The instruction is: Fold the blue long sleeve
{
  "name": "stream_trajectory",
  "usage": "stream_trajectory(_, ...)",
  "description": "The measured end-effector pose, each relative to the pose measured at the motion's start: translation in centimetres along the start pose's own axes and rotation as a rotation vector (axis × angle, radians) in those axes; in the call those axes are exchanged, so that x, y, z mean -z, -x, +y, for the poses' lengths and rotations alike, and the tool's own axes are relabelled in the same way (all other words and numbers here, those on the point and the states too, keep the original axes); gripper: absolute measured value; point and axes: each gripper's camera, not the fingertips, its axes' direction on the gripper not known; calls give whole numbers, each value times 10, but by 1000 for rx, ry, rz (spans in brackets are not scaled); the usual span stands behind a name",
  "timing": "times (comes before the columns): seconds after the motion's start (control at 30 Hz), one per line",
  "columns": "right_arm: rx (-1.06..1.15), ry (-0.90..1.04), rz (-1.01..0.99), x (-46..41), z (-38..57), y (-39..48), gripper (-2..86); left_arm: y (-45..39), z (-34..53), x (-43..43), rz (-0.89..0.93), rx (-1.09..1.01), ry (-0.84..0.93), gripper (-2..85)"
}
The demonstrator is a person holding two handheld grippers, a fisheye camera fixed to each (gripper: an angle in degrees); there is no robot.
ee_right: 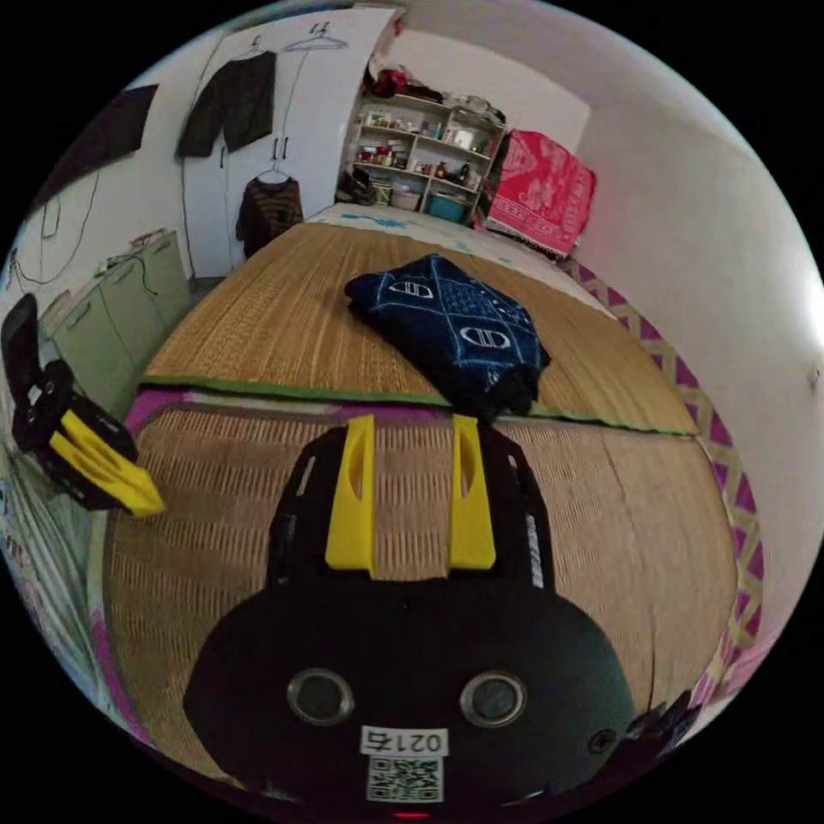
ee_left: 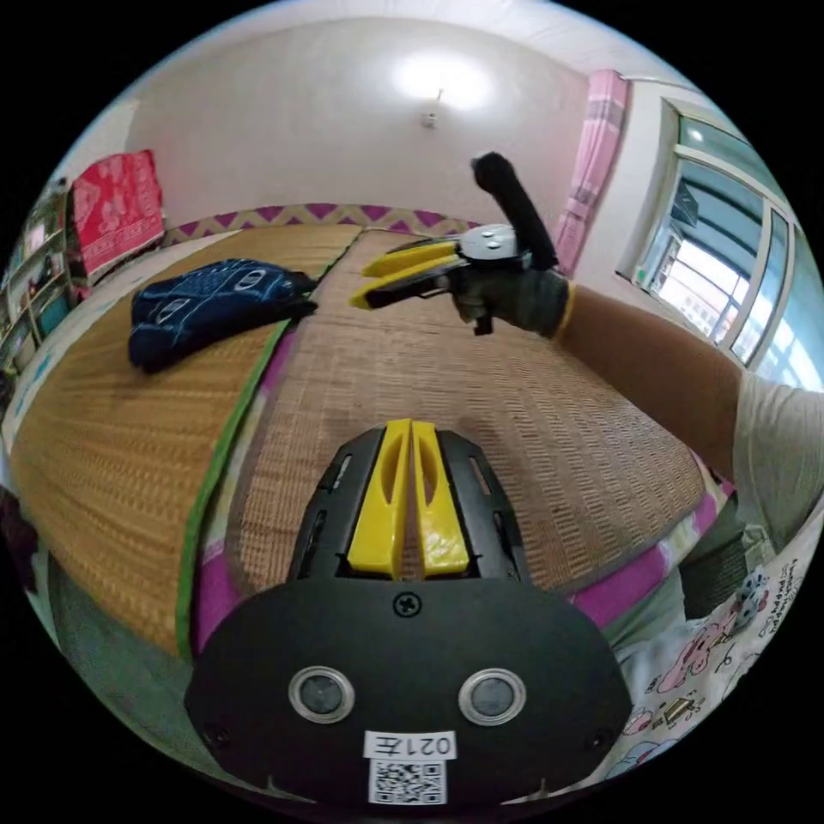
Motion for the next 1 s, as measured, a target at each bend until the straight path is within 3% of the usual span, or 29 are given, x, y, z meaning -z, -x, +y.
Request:
stream_trajectory(0.33, 375, 9, 81, -152, -150, 111, 127, 89, 49, 60, -47, 163, 2, -9)
stream_trajectory(0.53, 406, 46, 123, -197, -180, 143, 84, 120, 61, 85, 28, 239, -22, -9)
stream_trajectory(0.77, -29, -182, -192, -126, -150, 64, 17, 128, 62, 110, 20, 229, -31, -9)
stream_trajectory(0.9, -32, -227, -185, -56, -101, 42, 11, 126, 57, 119, 42, 218, -27, -9)
stream_trajectory(1.0, 43, -153, -84, -1, -44, 55, 9, 120, 53, 118, 126, 215, -16, -10)
